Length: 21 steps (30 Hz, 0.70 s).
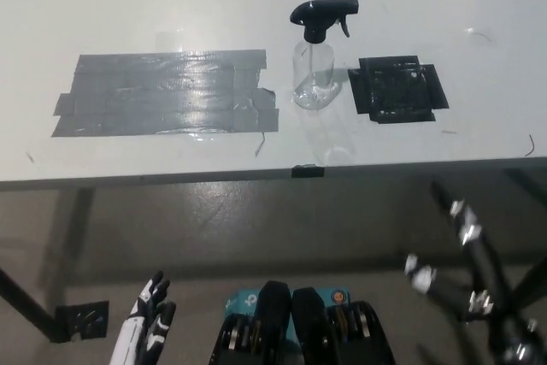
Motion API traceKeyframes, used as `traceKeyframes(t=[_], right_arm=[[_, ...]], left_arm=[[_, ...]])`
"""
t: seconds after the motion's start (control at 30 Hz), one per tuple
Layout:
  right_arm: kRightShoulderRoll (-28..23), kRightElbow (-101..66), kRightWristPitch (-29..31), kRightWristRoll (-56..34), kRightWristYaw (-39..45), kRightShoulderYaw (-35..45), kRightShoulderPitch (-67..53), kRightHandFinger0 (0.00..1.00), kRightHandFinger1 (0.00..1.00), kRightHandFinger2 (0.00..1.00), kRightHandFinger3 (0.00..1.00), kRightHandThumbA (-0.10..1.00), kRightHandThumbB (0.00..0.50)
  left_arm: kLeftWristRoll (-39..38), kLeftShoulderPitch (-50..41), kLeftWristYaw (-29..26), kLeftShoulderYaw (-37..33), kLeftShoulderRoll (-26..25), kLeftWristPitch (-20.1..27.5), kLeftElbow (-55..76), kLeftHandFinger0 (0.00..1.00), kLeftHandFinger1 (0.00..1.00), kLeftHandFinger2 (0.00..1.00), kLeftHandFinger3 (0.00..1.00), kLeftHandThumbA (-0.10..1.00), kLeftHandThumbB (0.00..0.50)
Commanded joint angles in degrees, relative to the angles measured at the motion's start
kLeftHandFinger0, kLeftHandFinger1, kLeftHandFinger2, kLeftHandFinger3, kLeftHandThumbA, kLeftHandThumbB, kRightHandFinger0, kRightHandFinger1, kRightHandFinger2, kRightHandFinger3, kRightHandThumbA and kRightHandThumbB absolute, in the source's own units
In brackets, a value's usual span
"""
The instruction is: The robot grabs the black lid of the spray bottle on the desk and places it on the black area of the desk
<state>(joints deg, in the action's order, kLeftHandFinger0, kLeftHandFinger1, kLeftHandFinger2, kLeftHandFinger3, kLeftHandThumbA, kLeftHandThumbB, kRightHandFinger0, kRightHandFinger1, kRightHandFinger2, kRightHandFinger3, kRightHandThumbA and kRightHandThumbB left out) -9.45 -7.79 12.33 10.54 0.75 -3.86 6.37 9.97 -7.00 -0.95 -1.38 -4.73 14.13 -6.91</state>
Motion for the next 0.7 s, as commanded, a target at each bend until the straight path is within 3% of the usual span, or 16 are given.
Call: traceKeyframes(t=[0.0, 0.13, 0.33, 0.43, 0.67], right_arm=[[-3.23, -6.67, -8.45, -2.55, 2.90, 2.83, 10.55, 1.00, 1.00, 1.00, 1.00, 0.65, 0.417], [-7.52, -2.75, -15.50, -6.62, 7.88, 3.07, 24.79, 1.00, 1.00, 1.00, 1.00, 0.68, 0.421], [-9.97, 8.11, -26.59, -9.22, 14.60, 0.94, 43.92, 1.00, 1.00, 1.00, 1.00, 0.70, 0.442], [-10.17, 16.22, -27.53, -9.19, 17.49, -0.32, 51.12, 1.00, 1.00, 1.00, 1.00, 0.68, 0.438], [-9.20, 39.94, -31.25, -8.00, 25.82, -4.66, 67.49, 1.00, 1.00, 1.00, 1.00, 0.64, 0.499]], left_arm=[[-0.77, 2.47, -0.67, 0.52, -0.06, 1.37, 0.79, 1.00, 1.00, 1.00, 1.00, 0.92, 0.116], [-0.27, 3.92, -0.86, 0.65, 0.12, -0.16, 1.46, 1.00, 1.00, 1.00, 1.00, 0.91, 0.112], [-0.10, 3.48, -0.68, 0.58, 0.27, -1.33, 2.54, 1.00, 1.00, 1.00, 1.00, 0.88, 0.115], [0.35, 3.92, -0.93, 0.71, 0.11, -1.43, 2.75, 1.00, 1.00, 1.00, 1.00, 0.89, 0.109], [0.29, 5.09, -0.75, 0.80, -0.22, -1.67, 2.67, 1.00, 1.00, 1.00, 1.00, 0.88, 0.108]])
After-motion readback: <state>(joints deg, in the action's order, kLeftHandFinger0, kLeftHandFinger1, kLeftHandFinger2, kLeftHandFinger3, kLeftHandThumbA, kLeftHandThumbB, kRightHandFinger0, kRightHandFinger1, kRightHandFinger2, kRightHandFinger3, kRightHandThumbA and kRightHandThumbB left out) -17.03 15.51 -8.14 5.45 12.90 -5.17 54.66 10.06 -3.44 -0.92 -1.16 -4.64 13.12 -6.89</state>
